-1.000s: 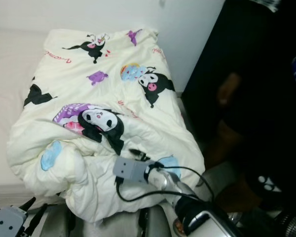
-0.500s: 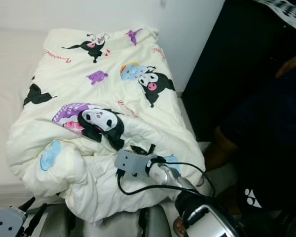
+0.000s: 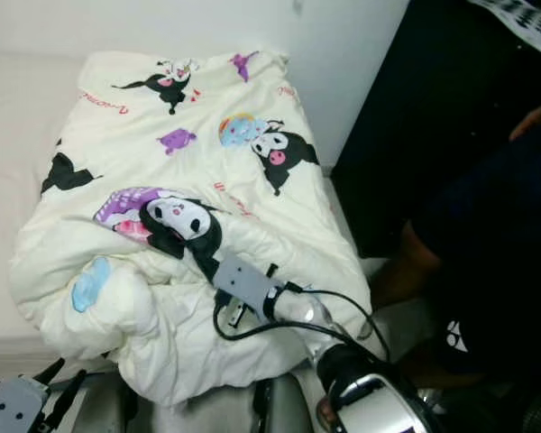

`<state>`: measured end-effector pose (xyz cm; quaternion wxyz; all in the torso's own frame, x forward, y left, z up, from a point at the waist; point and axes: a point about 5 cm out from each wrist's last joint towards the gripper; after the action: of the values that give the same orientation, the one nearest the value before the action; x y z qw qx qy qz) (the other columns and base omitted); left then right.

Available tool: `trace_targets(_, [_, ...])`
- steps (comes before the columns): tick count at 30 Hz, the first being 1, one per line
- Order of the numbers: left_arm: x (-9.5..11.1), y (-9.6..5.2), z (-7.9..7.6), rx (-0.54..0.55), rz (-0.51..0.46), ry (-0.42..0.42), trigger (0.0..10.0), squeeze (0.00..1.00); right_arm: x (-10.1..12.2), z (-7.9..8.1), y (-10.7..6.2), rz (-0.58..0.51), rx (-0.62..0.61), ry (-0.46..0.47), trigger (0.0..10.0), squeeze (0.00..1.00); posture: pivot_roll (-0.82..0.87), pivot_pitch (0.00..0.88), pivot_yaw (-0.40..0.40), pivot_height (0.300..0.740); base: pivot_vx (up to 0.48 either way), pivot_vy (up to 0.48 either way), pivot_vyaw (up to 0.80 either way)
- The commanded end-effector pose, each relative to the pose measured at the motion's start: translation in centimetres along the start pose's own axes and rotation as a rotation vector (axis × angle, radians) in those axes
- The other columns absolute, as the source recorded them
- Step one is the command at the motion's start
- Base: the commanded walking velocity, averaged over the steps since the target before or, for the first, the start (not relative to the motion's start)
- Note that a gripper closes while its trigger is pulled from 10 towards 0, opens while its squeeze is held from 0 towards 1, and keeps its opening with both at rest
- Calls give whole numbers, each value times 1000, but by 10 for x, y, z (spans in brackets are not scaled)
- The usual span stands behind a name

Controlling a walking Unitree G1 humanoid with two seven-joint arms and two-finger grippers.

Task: Clean up the room

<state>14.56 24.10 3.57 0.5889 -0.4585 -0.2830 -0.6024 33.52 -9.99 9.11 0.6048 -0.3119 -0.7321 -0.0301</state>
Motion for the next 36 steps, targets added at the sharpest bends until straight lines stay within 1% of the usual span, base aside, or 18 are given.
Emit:
trace_targets(1, [-6,-8,-3,-4,28,-6,10000,0,10,-22,-32,-36,120,82,0,0,80,88,-113,597,0,0,0])
trace_targets(2, [-6,-8,-3,-4,28,-6,10000,0,10,-22,-32,-36,120,82,0,0,80,88,-113,597,0,0,0])
trace_targets(3, [-7,-10,-3,-5,34,-8,10000,0,21,-38,-66,-34,237,117,0,0,77,91,-109,597,0,0,0])
trace_targets(4, [-7,-10,-3,-5,34,-8,10000,0,21,-38,-66,-34,237,117,0,0,77,91,-109,597,0,0,0])
trace_targets(6, [-8,-10,-4,-8,35,-9,10000,0,26,-51,-91,-19,270,134,0,0,76,94,-107,597,0,0,0])
trace_targets(7, [-8,-10,-4,-8,35,-9,10000,0,26,-51,-91,-19,270,134,0,0,76,94,-107,597,0,0,0])
trace_targets(10, [-7,-8,-4,-14,33,-8,10000,0,45,-76,-124,-53,248,165,0,0,76,97,-105,597,0,0,0])
trace_targets(14, [-8,-9,-3,-16,33,-7,10000,0,58,-78,-136,-90,275,162,0,0,67,98,-102,597,0,0,0])
trace_targets(15, [-8,-8,-3,-17,34,-7,10000,0,58,-73,-132,-95,276,149,0,0,59,97,-99,597,0,0,0])
trace_targets(16, [-8,-7,-4,-18,35,-8,10000,0,49,-66,-121,-63,239,85,980,0,59,95,-95,597,0,0,0])
trace_targets(17, [-9,-5,-5,-20,36,-8,10000,0,41,-57,-111,-31,207,21,2784,0,59,97,-94,597,0,0,0])
trace_targets(18, [-9,-5,-5,-20,36,-8,10000,0,41,-57,-111,-31,207,21,2784,0,59,97,-94,597,0,0,0])
trace_targets(19, [-8,-3,-7,-22,33,-7,10000,0,31,-49,-99,-4,167,-17,10000,0,59,97,-94,597,0,0,0])
trace_targets(20, [-8,-3,-7,-22,33,-7,10000,0,31,-49,-99,-4,167,-17,10000,0,59,97,-94,597,0,0,0])
trace_targets(21, [-6,0,-9,-26,26,-6,10000,0,19,-41,-84,7,101,-44,10000,1000,68,97,-92,597,0,0,0])
trace_targets(25, [-3,3,-9,-28,13,-5,10000,0,3,-16,-54,1,49,-36,10000,1000,72,98,-90,597,0,0,0])
trace_targets(29, [-6,0,-6,-20,23,-1,10000,0,-3,1,-33,-24,21,-6,10000,1000,77,99,-89,597,0,0,0])
trace_targets(36, [-7,-3,-4,-12,30,1,10000,0,-8,13,-20,6,12,-48,10000,1000,90,101,-94,597,0,0,0])
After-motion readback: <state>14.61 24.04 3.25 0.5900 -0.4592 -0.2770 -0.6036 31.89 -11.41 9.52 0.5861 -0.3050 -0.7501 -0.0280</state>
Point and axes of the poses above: a point about 5 cm out from each wrist's last joint towards the gripper, its own y axis pointing out of the wrist towards the gripper, its own x axis along the axis of the wrist's last joint, z = x × y, and after that the axes turned 4 degrees about y, right-handed
